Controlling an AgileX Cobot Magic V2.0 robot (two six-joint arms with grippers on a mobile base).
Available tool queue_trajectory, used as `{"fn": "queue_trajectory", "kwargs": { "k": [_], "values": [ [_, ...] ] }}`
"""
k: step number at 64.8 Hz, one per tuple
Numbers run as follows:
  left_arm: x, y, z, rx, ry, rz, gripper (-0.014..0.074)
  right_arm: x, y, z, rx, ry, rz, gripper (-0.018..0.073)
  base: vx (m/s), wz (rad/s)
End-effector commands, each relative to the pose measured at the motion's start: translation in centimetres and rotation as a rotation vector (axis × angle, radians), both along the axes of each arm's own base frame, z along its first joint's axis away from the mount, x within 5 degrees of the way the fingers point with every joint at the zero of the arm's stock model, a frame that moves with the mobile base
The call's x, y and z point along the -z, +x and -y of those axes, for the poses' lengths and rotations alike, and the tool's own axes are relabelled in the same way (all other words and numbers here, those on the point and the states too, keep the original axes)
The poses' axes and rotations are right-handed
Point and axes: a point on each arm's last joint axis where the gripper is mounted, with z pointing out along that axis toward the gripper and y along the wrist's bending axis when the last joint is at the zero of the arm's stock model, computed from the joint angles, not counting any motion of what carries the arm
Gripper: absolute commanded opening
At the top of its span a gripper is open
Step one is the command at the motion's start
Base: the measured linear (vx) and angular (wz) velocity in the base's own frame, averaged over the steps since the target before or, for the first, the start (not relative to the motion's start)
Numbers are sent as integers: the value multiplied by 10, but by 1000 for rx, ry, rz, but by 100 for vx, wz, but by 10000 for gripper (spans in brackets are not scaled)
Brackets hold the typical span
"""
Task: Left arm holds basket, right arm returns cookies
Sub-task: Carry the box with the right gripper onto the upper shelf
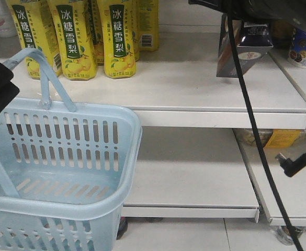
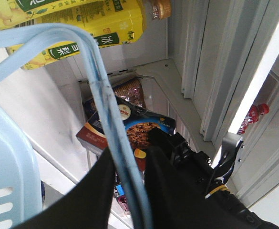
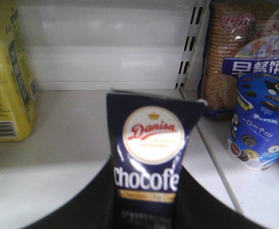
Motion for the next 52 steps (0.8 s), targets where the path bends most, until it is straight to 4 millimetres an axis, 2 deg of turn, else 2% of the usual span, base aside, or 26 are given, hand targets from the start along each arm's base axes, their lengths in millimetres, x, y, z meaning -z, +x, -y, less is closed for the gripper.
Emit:
{"fn": "queue_trajectory", "kwargs": {
  "k": [1,15,31,40,52],
  "values": [
    [-8,4,-2,-39,-18,7,-6,-14,11,5,-27,-15,125,149,0,0],
    [-8,4,-2,-39,-18,7,-6,4,29,-5,-19,-25,94,149,0,0],
    [-8,4,-2,-39,-18,7,-6,11,28,-5,14,-15,29,149,0,0],
    [-8,4,-2,-39,-18,7,-6,4,18,-6,1,-10,48,149,0,0],
    [-8,4,-2,-39,-18,7,-6,-13,-6,-16,-44,-19,121,149,0,0]
  ]
}}
